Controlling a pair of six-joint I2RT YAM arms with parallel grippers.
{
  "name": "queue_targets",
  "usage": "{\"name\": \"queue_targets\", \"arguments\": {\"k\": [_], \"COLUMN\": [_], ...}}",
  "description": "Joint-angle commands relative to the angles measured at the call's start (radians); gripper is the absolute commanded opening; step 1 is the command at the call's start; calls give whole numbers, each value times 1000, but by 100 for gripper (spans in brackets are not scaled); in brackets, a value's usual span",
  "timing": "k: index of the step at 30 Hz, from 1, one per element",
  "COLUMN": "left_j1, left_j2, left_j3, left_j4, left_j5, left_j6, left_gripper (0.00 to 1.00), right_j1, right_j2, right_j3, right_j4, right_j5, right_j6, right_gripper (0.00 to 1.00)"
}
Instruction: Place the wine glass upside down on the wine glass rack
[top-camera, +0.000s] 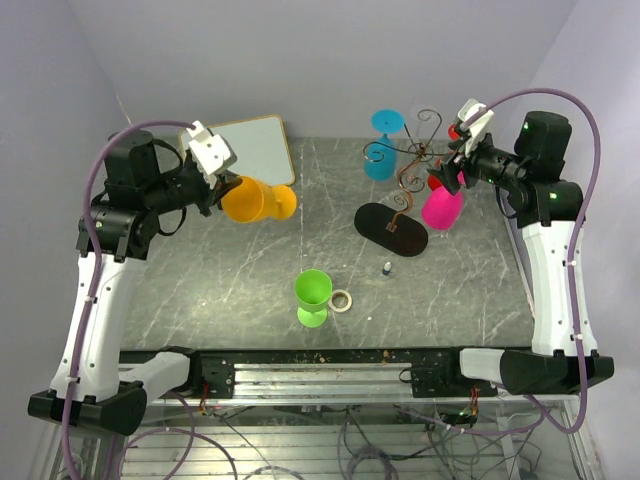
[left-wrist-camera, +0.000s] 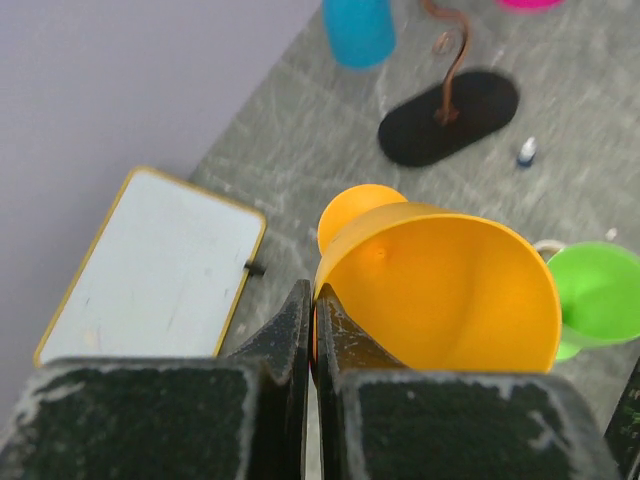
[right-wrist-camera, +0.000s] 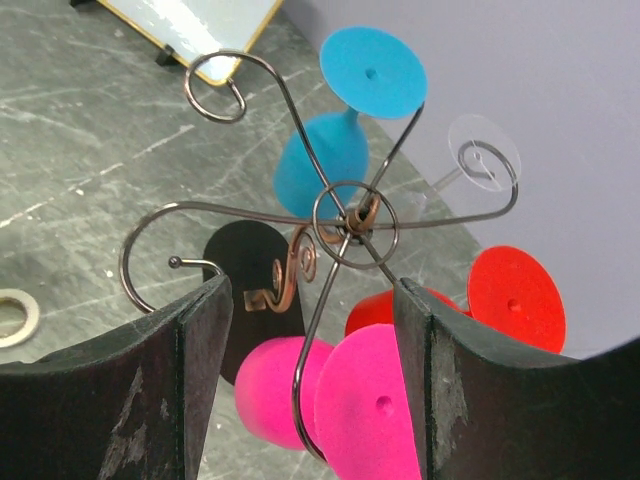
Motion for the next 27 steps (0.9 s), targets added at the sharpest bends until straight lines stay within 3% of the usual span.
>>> {"name": "queue_targets", "arguments": {"k": [1,5,11,21,27], "left_j1": [5,4,-16,-21,-26], "left_j2": [28,50,66,94,124], "left_j3": [66,95,125,164,210], "left_j4": [144,213,210,332,366], "left_j5": [189,196,117,228,197], "left_j6": [-219,-342,-345,-551,-587], "left_gripper": [7,7,7,7,7], "right_j1": [-8,-9,-7,-6,8], "right_j2": [2,3,16,50,64], "right_j3": [46,55,52,13,-47], "right_j4": [14,50,152,370,510], "right_j5": [-92,-160,-270,-400,-421], "right_j6": [59,139,315,618,773], "right_gripper": [65,65,65,70,71]}}
